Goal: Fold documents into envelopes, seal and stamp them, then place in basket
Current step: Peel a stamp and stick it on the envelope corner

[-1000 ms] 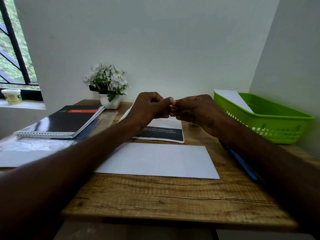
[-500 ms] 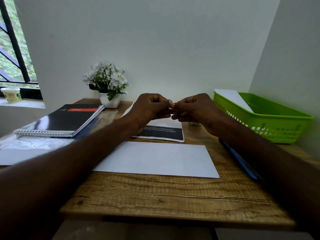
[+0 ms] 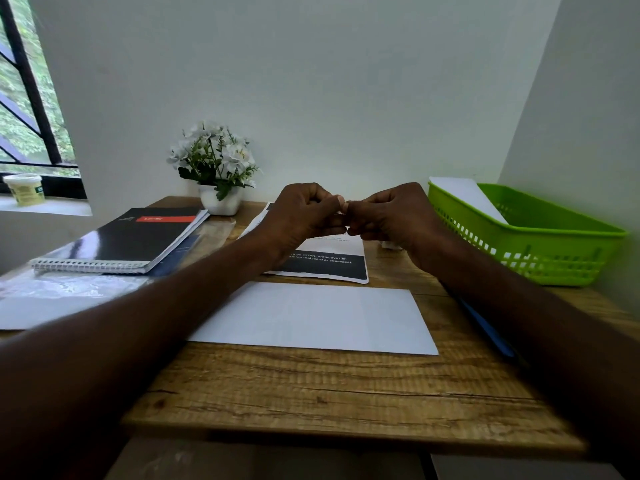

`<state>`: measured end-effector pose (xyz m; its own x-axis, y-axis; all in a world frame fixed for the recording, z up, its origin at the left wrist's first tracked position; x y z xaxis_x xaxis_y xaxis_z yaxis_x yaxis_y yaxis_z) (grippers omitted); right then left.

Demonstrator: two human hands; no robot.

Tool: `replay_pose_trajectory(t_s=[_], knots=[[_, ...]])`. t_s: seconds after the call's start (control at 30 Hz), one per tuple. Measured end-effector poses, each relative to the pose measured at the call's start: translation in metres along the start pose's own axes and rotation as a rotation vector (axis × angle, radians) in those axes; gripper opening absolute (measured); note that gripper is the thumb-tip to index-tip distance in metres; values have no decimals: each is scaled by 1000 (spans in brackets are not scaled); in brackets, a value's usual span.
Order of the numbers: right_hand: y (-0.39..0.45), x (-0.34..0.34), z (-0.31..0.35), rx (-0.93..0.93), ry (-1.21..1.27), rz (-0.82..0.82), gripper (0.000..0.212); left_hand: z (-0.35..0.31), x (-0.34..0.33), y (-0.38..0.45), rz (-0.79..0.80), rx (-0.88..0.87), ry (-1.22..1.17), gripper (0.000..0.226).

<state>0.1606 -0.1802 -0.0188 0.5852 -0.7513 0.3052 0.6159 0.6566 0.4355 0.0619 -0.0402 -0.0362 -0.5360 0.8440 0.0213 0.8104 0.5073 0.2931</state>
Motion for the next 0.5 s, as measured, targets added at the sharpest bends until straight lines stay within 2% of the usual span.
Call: replay_pose_trajectory(t_s=[0.13, 0.3, 0.5], knots=[[-2, -2, 0, -8, 65, 3, 44, 0, 2, -1, 5, 16, -29, 16], [0, -7, -3, -20, 123, 35, 32, -2, 6, -1, 14, 6, -54, 15], [-1, -4, -6, -112, 198, -2, 28, -3, 1, -2, 28, -4, -5, 18]])
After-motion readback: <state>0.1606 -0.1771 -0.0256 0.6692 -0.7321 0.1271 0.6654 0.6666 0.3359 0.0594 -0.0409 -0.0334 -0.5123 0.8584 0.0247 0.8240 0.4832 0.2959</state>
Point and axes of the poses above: each hand's wrist, its own y-axis towards the middle knuckle, its own x-axis out of the back of the hand, z = x × y, the point moved 5 cm from there along y, towards the middle knuckle, and after that the axes turned 6 degrees about x, right-handed, at the moved point
